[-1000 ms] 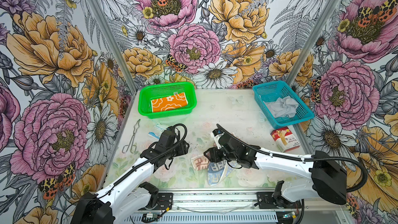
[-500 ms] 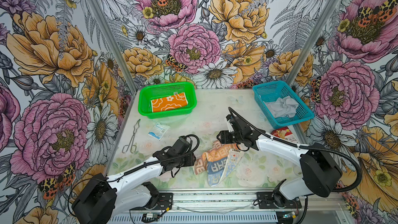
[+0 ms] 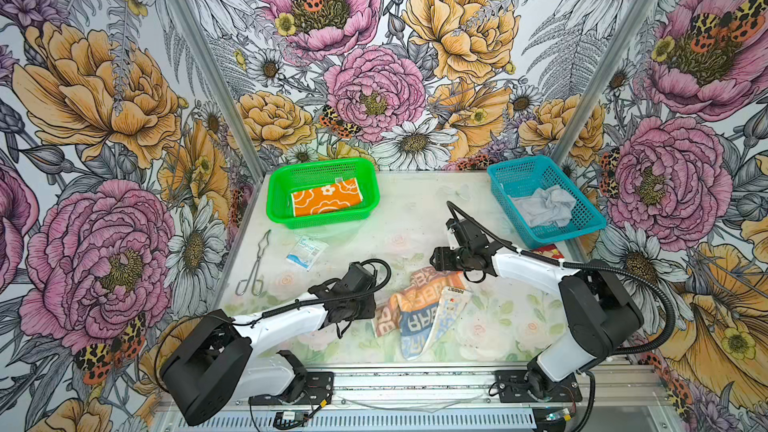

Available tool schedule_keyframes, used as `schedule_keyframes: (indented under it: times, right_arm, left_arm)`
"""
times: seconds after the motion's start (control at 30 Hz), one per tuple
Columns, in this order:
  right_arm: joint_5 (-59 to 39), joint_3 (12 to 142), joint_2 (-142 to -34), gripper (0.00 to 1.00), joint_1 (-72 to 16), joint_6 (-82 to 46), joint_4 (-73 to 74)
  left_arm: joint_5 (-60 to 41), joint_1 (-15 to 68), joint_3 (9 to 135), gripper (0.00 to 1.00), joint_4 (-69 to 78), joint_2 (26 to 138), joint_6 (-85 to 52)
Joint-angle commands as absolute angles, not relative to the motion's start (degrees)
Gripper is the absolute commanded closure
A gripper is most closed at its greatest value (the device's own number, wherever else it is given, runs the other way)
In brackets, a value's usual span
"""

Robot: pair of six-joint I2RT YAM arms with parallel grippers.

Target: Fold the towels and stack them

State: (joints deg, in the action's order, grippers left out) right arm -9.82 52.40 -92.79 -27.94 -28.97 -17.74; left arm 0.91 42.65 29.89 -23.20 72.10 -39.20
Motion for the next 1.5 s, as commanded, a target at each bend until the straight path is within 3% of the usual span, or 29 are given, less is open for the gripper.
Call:
schedule_keyframes:
  times: [0.0, 0.1, 0.2, 0.47, 0.9, 1.27, 1.37, 1.43, 1.47]
  right_arm:
    - [-11.5, 55.3, -94.9, 0.29, -27.5, -27.3, -18.3]
    - [-11.4, 55.7, -95.6, 0.29, -27.4, -27.3, -18.4]
    - [-10.8, 55.6, -96.3, 0.29, -26.9, -27.2, -18.6]
    - [-9.1, 54.1, -95.1, 0.27, -24.7, -26.3, -19.6]
    - [-14.0, 57.2, -98.4, 0.28, -23.9, -24.7, -20.0]
    - [-15.2, 64.8, -106.7, 0.28, -25.9, -23.1, -19.9]
    - [-15.4, 67.5, -109.5, 0.39, -25.9, -22.9, -19.9]
    - [-16.3, 68.5, -110.8, 0.53, -25.9, -22.4, -19.9]
    - [-16.5, 68.8, -111.1, 0.69, -25.8, -22.2, -19.9]
  left_arm:
    - [1.5, 43.7, 31.7, 0.6, -21.4, 74.1, -38.6]
    - [1.6, 44.2, 32.3, 0.74, -21.3, 75.4, -38.7]
    - [2.3, 44.3, 32.3, 1.0, -21.5, 75.1, -39.1]
    - [5.1, 43.1, 32.4, 1.0, -25.2, 69.8, -38.9]
    - [17.1, 36.8, 30.9, 1.0, -32.5, 53.9, -38.8]
    - [23.0, 39.3, 32.7, 1.0, -31.2, 49.7, -36.1]
    - [23.6, 40.6, 32.8, 1.0, -29.2, 46.1, -33.6]
    - [22.6, 40.6, 32.5, 1.0, -27.5, 43.8, -32.4]
    - [22.3, 40.2, 32.6, 1.0, -27.3, 43.1, -32.0]
